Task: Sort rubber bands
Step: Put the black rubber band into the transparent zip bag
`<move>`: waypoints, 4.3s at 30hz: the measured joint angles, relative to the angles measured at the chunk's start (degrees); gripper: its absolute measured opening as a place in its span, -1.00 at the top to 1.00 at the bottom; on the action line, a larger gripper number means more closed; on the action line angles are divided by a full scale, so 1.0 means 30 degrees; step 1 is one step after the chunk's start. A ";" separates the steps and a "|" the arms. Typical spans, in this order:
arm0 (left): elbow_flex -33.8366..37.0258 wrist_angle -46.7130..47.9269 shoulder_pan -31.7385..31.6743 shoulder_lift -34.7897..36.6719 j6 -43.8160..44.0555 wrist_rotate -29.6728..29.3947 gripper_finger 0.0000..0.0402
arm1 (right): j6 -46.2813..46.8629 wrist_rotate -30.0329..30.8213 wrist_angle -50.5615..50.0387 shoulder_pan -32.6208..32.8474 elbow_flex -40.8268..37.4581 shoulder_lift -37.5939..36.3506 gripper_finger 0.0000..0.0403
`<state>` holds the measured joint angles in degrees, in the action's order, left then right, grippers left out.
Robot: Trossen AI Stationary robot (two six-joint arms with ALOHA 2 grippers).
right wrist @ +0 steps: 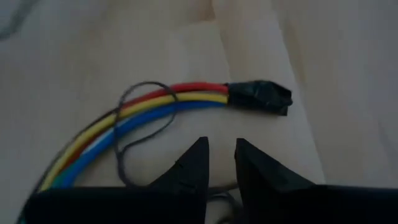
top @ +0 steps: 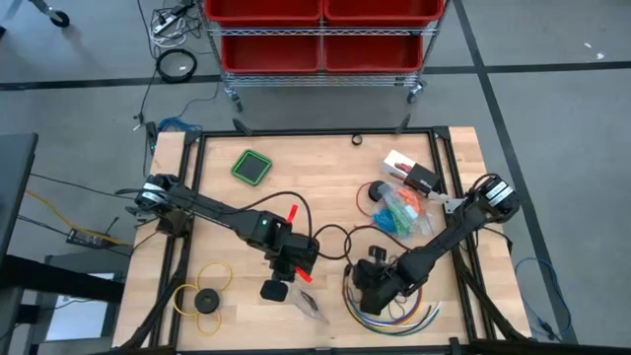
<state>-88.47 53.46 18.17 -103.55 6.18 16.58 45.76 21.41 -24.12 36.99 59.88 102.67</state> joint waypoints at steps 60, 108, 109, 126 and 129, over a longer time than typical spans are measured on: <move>0.0000 -0.0017 0.0124 0.0000 0.0012 -0.0160 1.00 | -0.3766 -0.1267 0.0433 0.0626 0.2725 -0.0586 0.58; 0.0000 -0.0012 0.0182 0.0007 0.0019 -0.0555 1.00 | -0.2597 0.2480 -0.0328 0.1377 0.2649 -0.1106 1.00; 0.0000 -0.0025 0.0182 0.0007 0.0019 -0.0597 1.00 | -0.3175 0.2753 0.0509 0.1377 0.2649 -0.1524 1.00; 0.0000 -0.0274 0.0175 0.0007 0.0034 -0.0976 1.00 | -1.4117 0.2848 0.9057 0.0299 0.6723 -0.0812 1.00; 0.0000 -0.0572 0.0160 0.0007 0.0034 -0.0874 1.00 | -1.4998 0.2226 0.9620 -0.0036 0.7185 0.0037 1.00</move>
<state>-88.47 51.74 18.65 -103.53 6.28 13.96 0.76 28.09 4.74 36.88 81.43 102.79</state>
